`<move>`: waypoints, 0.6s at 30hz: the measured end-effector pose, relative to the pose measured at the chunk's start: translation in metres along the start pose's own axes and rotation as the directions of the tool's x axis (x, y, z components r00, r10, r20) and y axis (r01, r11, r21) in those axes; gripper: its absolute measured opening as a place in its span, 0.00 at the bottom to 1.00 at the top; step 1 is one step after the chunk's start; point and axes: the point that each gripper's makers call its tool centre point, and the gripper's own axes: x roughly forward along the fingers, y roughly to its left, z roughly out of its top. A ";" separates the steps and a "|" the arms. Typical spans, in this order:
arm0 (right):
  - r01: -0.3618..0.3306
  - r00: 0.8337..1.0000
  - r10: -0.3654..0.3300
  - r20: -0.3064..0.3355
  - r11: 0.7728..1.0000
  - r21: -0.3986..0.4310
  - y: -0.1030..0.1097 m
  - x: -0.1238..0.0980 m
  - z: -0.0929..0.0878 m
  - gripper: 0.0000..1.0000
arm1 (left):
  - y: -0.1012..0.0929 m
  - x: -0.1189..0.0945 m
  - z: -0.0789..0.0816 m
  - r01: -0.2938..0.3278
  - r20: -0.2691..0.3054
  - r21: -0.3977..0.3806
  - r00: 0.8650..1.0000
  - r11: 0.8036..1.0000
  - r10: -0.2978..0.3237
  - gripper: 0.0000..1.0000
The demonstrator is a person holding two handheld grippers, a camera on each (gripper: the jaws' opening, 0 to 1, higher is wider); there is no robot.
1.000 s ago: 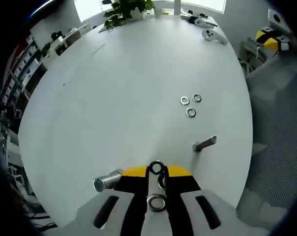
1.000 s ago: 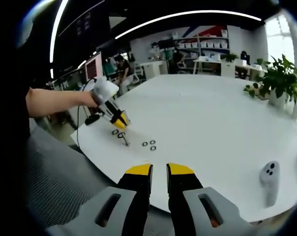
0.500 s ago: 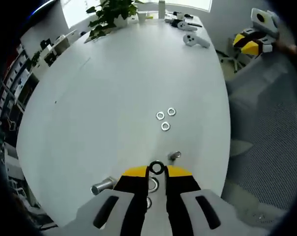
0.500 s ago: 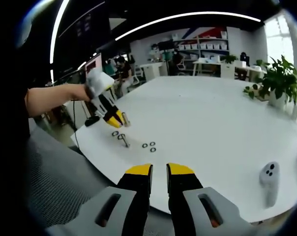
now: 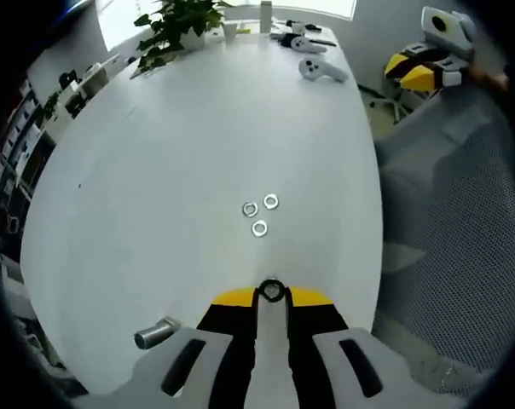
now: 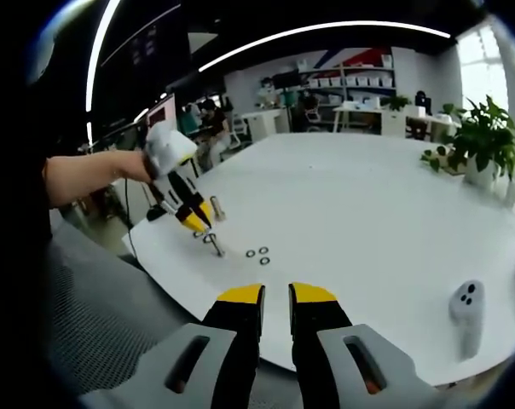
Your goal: Place the washer onto the threaded stud by aligning its center hole with the stud, sliding it down to the base, and recovering from edge contact or off-axis alignment until the washer reaches the visible bottom stop.
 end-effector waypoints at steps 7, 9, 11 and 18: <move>-0.001 1.000 0.001 0.001 1.000 0.000 0.000 0.000 0.000 0.14 | -0.001 0.006 0.001 0.000 -0.008 0.007 1.000 1.000 0.000 0.10; -0.001 1.000 0.001 0.002 1.000 0.001 0.000 0.000 0.000 0.14 | -0.001 0.006 0.001 0.001 -0.012 0.009 1.000 1.000 -0.001 0.10; -0.001 1.000 0.001 0.002 1.000 0.002 0.000 0.000 0.000 0.14 | -0.001 0.007 0.001 0.000 -0.013 0.009 1.000 1.000 0.000 0.10; -0.001 1.000 0.001 0.002 1.000 0.004 -0.001 -0.001 0.000 0.14 | -0.001 0.016 -0.002 0.003 -0.028 0.007 1.000 1.000 -0.003 0.10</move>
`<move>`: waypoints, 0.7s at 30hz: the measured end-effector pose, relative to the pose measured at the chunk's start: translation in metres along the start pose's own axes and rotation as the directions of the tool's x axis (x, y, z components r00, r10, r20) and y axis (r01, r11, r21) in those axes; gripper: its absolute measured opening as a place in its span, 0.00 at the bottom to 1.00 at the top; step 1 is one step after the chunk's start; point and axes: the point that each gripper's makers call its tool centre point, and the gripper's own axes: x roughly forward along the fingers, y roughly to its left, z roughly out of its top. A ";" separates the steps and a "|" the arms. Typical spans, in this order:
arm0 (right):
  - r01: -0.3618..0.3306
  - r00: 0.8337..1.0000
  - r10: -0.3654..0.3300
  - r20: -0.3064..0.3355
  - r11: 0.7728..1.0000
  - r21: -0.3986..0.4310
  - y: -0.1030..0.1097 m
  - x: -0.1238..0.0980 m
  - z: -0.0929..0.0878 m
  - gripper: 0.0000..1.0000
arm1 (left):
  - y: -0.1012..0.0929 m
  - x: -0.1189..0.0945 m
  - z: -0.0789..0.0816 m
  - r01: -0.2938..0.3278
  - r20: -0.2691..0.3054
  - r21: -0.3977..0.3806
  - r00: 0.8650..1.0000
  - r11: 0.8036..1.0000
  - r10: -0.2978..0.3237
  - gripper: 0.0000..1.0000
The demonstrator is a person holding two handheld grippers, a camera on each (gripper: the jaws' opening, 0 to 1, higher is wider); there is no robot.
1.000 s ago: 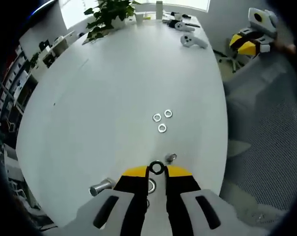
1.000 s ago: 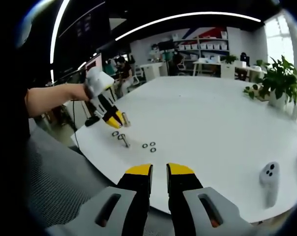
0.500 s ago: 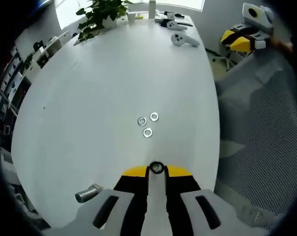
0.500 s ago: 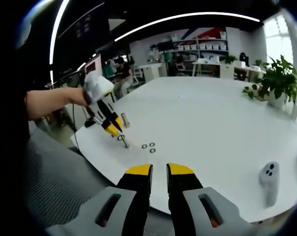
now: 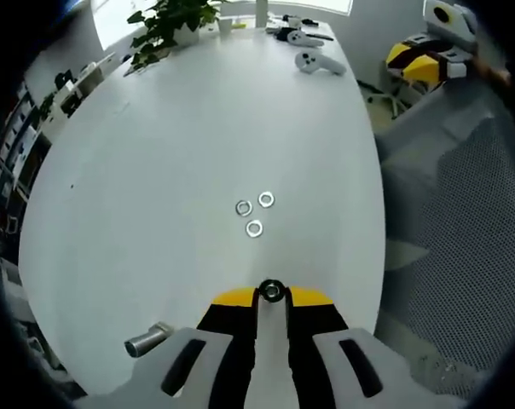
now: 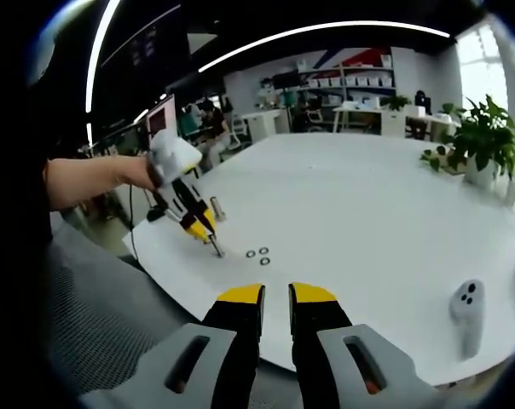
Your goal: Place the washer onto the threaded stud by aligning its center hole with the stud, sliding it down to the base, and recovering from edge contact or off-axis alignment until the washer reaches the visible bottom stop.
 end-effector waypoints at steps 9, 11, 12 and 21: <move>0.002 1.000 -0.002 -0.001 1.000 0.003 -0.001 0.000 -0.001 0.14 | 0.001 0.017 -0.007 -0.002 -0.030 0.011 1.000 1.000 0.002 0.10; 0.002 1.000 -0.002 -0.002 1.000 0.003 -0.001 0.000 -0.001 0.14 | 0.002 0.022 -0.009 -0.002 -0.029 0.005 1.000 1.000 0.002 0.10; 0.002 1.000 -0.002 -0.003 1.000 0.003 -0.001 0.000 -0.001 0.14 | 0.001 0.024 -0.010 -0.001 -0.029 0.002 1.000 1.000 0.001 0.10; 0.003 1.000 -0.003 -0.007 1.000 0.006 -0.001 0.000 -0.002 0.14 | 0.000 0.043 -0.021 -0.015 -0.051 0.008 0.999 1.000 0.015 0.10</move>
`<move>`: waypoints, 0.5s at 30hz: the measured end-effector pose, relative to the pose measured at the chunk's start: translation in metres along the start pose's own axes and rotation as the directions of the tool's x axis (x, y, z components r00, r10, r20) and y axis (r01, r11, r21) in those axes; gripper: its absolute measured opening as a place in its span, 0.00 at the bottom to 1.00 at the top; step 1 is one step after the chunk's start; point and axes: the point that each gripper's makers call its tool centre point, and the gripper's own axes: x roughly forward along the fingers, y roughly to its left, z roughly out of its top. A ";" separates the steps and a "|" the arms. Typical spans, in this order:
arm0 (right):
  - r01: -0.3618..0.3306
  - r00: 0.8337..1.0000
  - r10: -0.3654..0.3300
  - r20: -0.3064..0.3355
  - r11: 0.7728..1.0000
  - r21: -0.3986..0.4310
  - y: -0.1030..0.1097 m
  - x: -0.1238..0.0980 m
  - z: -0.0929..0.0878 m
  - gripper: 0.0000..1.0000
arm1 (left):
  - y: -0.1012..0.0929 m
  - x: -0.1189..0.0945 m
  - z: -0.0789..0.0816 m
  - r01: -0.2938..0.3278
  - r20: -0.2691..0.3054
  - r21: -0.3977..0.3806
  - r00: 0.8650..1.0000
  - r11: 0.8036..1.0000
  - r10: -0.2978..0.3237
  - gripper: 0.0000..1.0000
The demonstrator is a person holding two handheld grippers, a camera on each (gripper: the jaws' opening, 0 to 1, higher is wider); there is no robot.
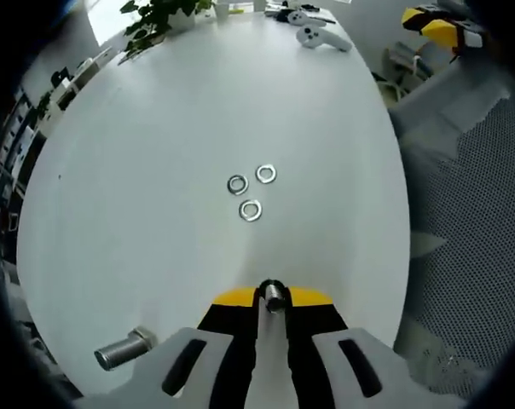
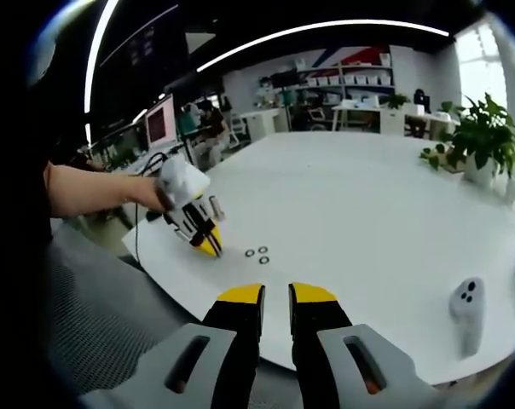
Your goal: Place the washer onto the threaded stud by aligning its center hole with the stud, sliding it down to the base, and recovering from edge contact or off-axis alignment until the washer reaches the visible bottom stop.
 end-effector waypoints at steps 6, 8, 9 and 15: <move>-0.003 1.000 0.003 -0.004 1.000 -0.002 0.000 0.000 0.000 0.14 | 0.003 0.001 -0.001 -0.026 0.013 -0.011 1.000 1.000 0.027 0.27; -0.004 1.000 0.004 -0.004 1.000 -0.003 0.000 0.000 0.000 0.14 | 0.003 -0.004 0.000 -0.036 0.028 -0.011 0.999 0.999 0.036 0.35; -0.005 1.000 0.005 -0.004 1.000 -0.004 0.001 0.000 0.000 0.14 | 0.005 -0.008 0.001 -0.044 0.044 -0.020 0.998 0.999 0.045 0.35; -0.004 1.000 0.004 0.003 1.000 -0.006 0.001 0.000 0.001 0.14 | 0.017 -0.043 0.009 -0.114 0.155 -0.108 0.979 0.988 0.131 0.45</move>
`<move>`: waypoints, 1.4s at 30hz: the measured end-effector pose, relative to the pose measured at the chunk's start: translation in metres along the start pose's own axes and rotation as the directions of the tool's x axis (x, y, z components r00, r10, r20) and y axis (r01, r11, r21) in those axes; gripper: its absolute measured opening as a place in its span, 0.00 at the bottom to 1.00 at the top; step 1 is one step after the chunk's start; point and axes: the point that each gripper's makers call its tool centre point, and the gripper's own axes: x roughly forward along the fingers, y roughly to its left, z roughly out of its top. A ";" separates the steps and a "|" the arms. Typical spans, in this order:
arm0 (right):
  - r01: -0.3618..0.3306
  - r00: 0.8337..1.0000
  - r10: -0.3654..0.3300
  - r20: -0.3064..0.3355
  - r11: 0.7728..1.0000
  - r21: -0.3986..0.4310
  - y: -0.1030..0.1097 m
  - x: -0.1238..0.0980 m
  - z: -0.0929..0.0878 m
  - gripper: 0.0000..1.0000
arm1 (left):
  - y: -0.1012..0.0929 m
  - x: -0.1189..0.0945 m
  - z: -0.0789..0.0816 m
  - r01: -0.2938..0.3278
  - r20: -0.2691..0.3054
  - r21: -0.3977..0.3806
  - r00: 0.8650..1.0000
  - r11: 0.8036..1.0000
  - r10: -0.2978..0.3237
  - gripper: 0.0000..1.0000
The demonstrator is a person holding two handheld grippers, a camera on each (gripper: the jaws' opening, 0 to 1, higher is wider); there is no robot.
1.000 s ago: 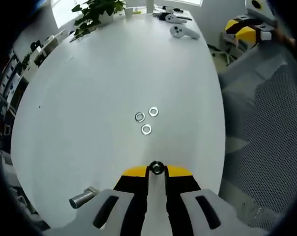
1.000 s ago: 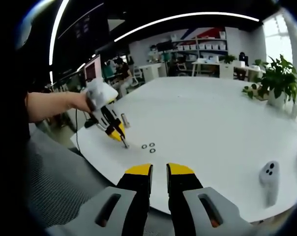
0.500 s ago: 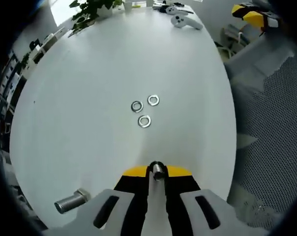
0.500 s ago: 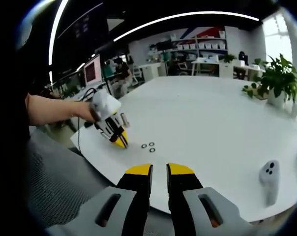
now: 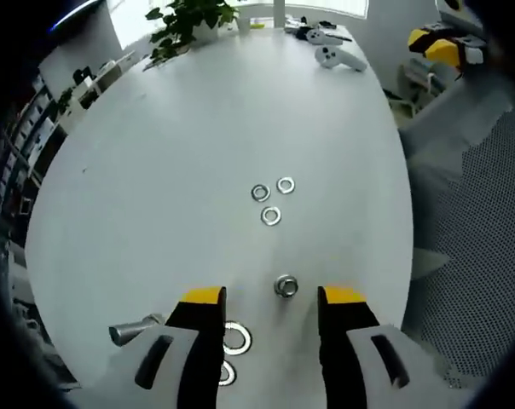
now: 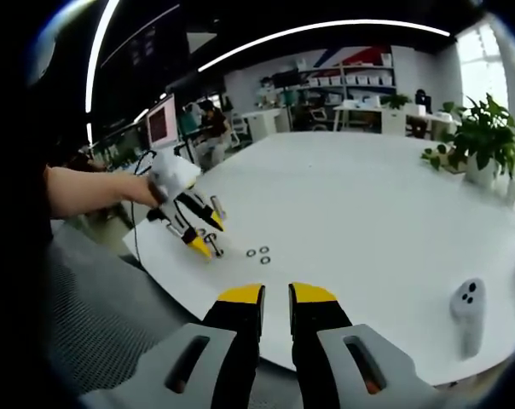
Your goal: Place the washer onto the threaded stud by aligning its center hole with the stud, sliding it down to the base, and recovering from edge contact or off-axis alignment until the washer reaches the visible bottom stop.
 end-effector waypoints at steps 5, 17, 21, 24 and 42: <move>0.001 1.000 -0.001 0.001 1.000 -0.005 0.000 0.000 0.000 0.14 | 0.007 -0.043 0.018 -0.047 0.162 -0.118 0.985 0.992 0.066 0.53; 0.008 1.000 -0.008 0.001 1.000 -0.027 0.001 0.000 0.001 0.14 | 0.025 -0.174 0.039 -0.110 0.518 -0.449 0.777 0.887 0.358 0.64; 0.002 1.000 -0.002 -0.001 0.999 -0.038 0.003 0.000 0.001 0.14 | 0.019 -0.194 0.036 -0.119 0.551 -0.502 0.720 0.857 0.423 0.70; -0.001 1.000 0.001 0.002 0.999 -0.041 0.003 0.000 0.001 0.14 | 0.004 -0.201 0.030 -0.055 0.559 -0.551 0.717 0.833 0.417 0.76; -0.012 1.000 0.011 -0.017 0.998 -0.068 0.004 -0.003 -0.003 0.14 | -0.042 -0.208 -0.013 -0.092 0.572 -0.645 0.601 0.759 0.559 0.91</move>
